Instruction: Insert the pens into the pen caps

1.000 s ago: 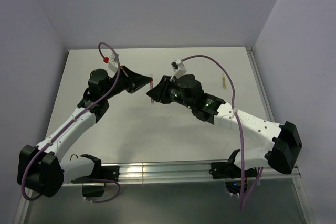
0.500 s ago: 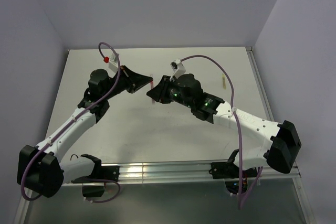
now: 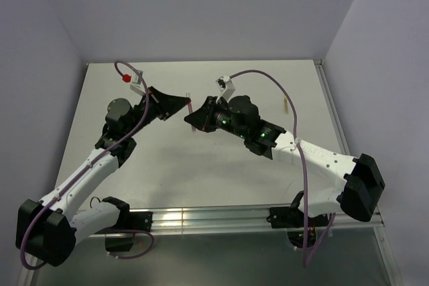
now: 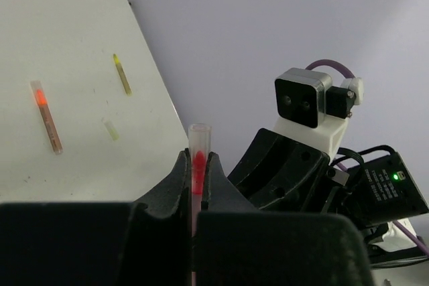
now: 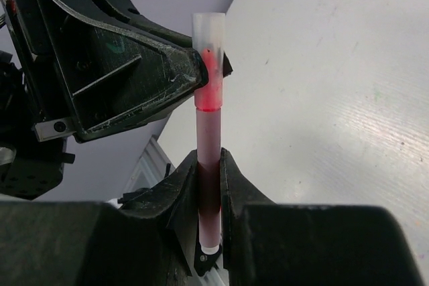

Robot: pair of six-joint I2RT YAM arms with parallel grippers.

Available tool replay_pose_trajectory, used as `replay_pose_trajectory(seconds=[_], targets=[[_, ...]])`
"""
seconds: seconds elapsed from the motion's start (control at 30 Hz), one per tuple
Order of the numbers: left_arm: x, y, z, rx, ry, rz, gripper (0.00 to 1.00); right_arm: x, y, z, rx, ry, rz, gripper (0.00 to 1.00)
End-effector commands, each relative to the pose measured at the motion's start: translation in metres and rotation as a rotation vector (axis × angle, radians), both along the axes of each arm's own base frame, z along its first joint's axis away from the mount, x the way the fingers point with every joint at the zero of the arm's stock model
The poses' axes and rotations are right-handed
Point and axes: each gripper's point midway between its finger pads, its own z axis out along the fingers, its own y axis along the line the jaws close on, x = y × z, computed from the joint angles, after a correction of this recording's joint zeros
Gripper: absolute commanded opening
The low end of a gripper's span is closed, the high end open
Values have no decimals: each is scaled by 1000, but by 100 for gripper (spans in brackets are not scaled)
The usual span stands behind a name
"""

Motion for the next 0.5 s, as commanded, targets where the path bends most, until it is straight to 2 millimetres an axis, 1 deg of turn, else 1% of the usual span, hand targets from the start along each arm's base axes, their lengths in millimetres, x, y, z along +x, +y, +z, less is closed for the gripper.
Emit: replay_pose_trajectory(seconds=[0.0, 0.03, 0.07, 0.1, 0.13, 0.17, 0.2, 0.23, 0.27, 0.43, 0.47], targets=[[-35, -3, 43, -33, -254, -64, 0, 3, -2, 35, 84, -142, -4, 0], [-37, -3, 40, -31, -266, -66, 0, 2, -3, 32, 83, -150, -1, 0], [-44, -2, 45, -32, -303, -79, 0, 2, -4, 40, 103, -183, -2, 0], [-48, 0, 52, -43, -344, -82, 0, 1, -4, 38, 104, -193, 3, 0], [-52, 0, 50, -46, -355, -92, 0, 2, -6, 45, 120, -227, 0, 0], [-59, 1, 55, -54, -386, -107, 0, 0, -8, 48, 128, -245, -2, 0], [-63, 1, 56, -60, -406, -118, 0, 0, -8, 45, 127, -254, -2, 0], [-69, 3, 61, -72, -441, -120, 0, 1, -9, 51, 136, -282, -4, 0], [-73, 3, 62, -76, -459, -129, 0, 1, -10, 51, 136, -290, -4, 0], [-87, 7, 66, -88, -533, -140, 0, -1, -7, 61, 172, -333, 22, 0], [-90, 8, 69, -88, -553, -140, 0, -2, -5, 60, 173, -334, 28, 0]])
